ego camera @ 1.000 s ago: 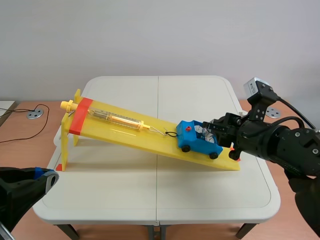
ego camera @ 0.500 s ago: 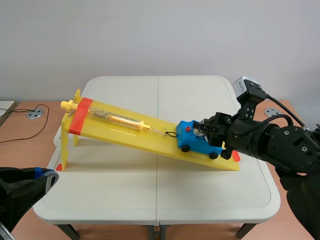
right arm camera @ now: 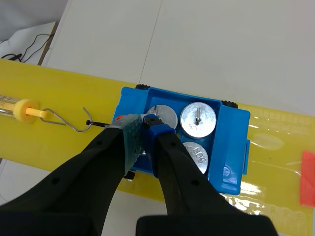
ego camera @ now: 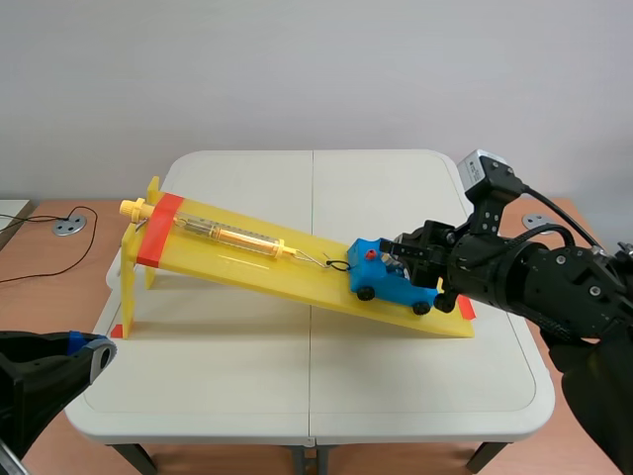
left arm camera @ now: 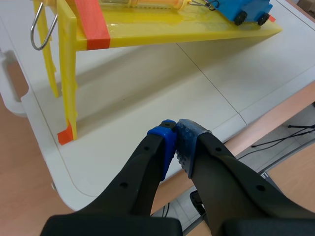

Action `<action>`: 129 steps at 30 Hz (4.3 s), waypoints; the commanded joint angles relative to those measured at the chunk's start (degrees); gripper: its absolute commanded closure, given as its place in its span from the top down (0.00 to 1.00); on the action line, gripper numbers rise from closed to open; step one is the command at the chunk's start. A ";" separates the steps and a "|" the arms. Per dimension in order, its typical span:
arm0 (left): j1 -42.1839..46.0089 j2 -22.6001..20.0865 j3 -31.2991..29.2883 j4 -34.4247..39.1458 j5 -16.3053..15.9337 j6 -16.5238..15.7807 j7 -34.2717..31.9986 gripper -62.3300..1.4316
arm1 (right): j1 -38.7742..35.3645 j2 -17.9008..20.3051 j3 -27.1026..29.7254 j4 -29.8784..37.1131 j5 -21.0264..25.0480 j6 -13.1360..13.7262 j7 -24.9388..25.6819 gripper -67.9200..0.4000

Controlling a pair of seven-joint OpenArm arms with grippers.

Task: Place the four metal weights on the blue cart on the ramp.

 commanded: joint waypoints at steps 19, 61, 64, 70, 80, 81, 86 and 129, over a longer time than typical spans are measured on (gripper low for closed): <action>-1.16 -0.55 -0.42 1.86 -1.77 -1.38 -5.38 0.07 | 6.82 -0.02 -0.37 2.08 2.60 3.10 6.14 0.19; -1.16 -0.55 -0.42 1.86 -1.77 -1.38 -5.38 0.07 | 6.78 1.62 5.75 5.86 4.15 15.80 8.22 0.55; -1.16 -0.55 -0.42 1.86 -1.77 -1.38 -5.35 0.07 | 6.29 2.23 7.15 7.58 4.20 16.87 7.96 0.55; -1.16 -0.55 -0.42 1.86 -1.77 -1.38 -5.38 0.07 | 3.56 4.44 9.38 12.00 4.37 17.05 7.17 0.55; -1.16 -0.55 -0.42 1.86 -1.75 -1.38 -5.55 0.07 | -6.01 11.58 13.16 22.73 5.03 19.43 6.99 0.55; -1.16 -0.55 -0.42 1.86 -1.75 -1.40 -5.55 0.07 | -7.23 12.22 13.77 23.98 5.03 19.98 7.02 0.54; -1.14 -0.55 -0.42 2.16 -1.73 -1.40 -5.53 0.07 | -14.10 14.47 17.11 30.21 5.40 21.11 6.97 0.51; -21.49 13.46 15.26 10.34 19.17 -1.05 -3.61 0.07 | -45.72 10.60 29.33 40.46 6.73 22.38 2.95 0.19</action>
